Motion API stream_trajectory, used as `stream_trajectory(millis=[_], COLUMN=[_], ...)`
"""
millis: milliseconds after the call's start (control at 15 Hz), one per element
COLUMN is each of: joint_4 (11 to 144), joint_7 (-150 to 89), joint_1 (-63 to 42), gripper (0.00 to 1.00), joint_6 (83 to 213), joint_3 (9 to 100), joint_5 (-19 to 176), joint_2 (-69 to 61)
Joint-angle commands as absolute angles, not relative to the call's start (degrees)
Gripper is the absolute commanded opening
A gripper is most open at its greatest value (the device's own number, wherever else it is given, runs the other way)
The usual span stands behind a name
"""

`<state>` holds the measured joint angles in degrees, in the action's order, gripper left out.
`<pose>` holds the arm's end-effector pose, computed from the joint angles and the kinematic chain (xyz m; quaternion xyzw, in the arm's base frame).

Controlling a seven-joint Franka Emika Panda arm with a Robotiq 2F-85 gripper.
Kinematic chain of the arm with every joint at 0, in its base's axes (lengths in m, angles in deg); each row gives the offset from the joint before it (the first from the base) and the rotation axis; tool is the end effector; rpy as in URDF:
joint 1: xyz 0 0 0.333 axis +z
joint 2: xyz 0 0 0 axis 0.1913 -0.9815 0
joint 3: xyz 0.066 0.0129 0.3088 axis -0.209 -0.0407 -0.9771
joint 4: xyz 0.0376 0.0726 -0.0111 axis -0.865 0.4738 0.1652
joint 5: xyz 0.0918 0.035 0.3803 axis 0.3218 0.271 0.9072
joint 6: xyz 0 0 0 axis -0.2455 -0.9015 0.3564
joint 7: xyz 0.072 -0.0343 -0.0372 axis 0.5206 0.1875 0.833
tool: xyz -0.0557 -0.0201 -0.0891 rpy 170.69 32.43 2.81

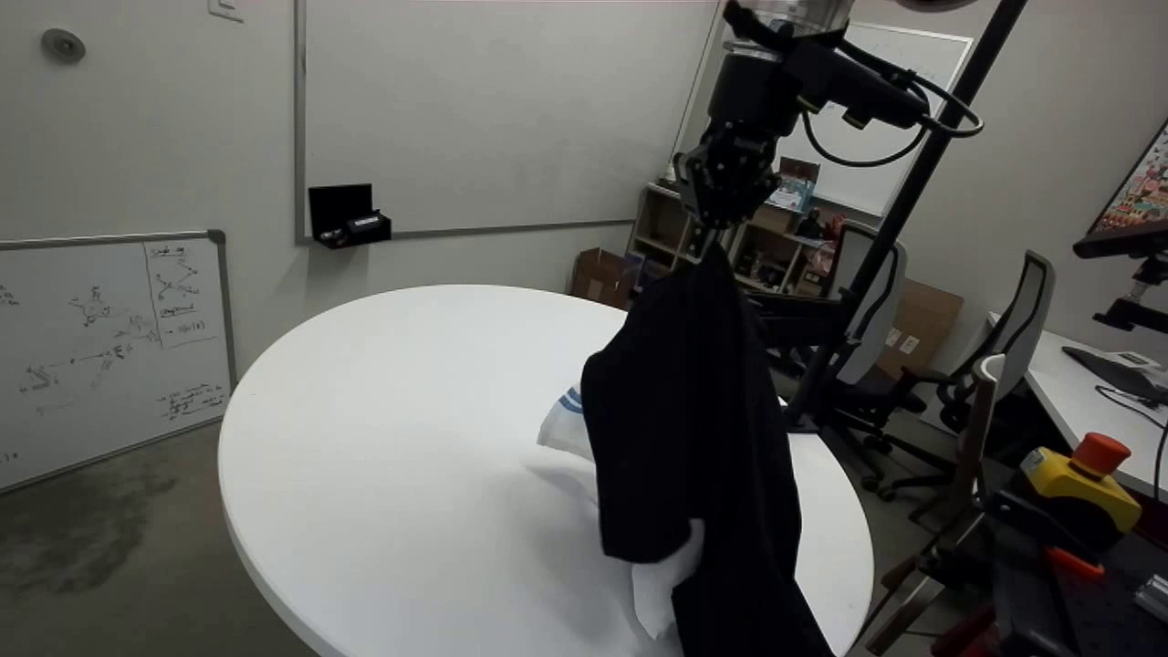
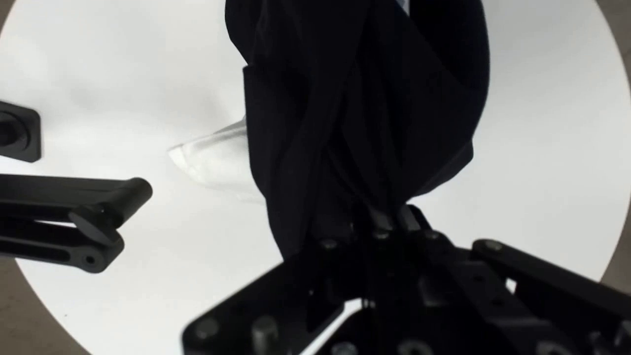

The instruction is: Take the towel and the t-shirt off the stand and put them on the table

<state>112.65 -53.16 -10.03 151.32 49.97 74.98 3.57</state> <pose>0.5436 0.0178 0.3058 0.9826 -0.1818 0.0220 0.0299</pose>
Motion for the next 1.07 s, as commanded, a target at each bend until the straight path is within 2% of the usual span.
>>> stream_trajectory(millis=[0, 67, 133, 667, 733, 1000], joint_4=[107.51, 106.80, 106.31, 106.13, 106.69, 108.10], joint_7=[-60.17, -61.30, -62.10, -62.80, -61.69, -58.28], joint_1=[-8.00, -7.62, -7.33, -6.36, -6.74, -7.58], gripper=[0.29, 0.30, 0.36, 0.94, 0.99, 1.00], joint_6=[153.02, 153.04, 152.85, 152.48, 152.58, 152.31], joint_3=[52.60, 53.15, 53.57, 54.82, 54.41, 53.14], joint_5=[70.10, 69.50, 69.13, 70.14, 71.33, 75.34], joint_2=[-1.57, -2.39, -2.93, -3.30, -2.49, 1.22])
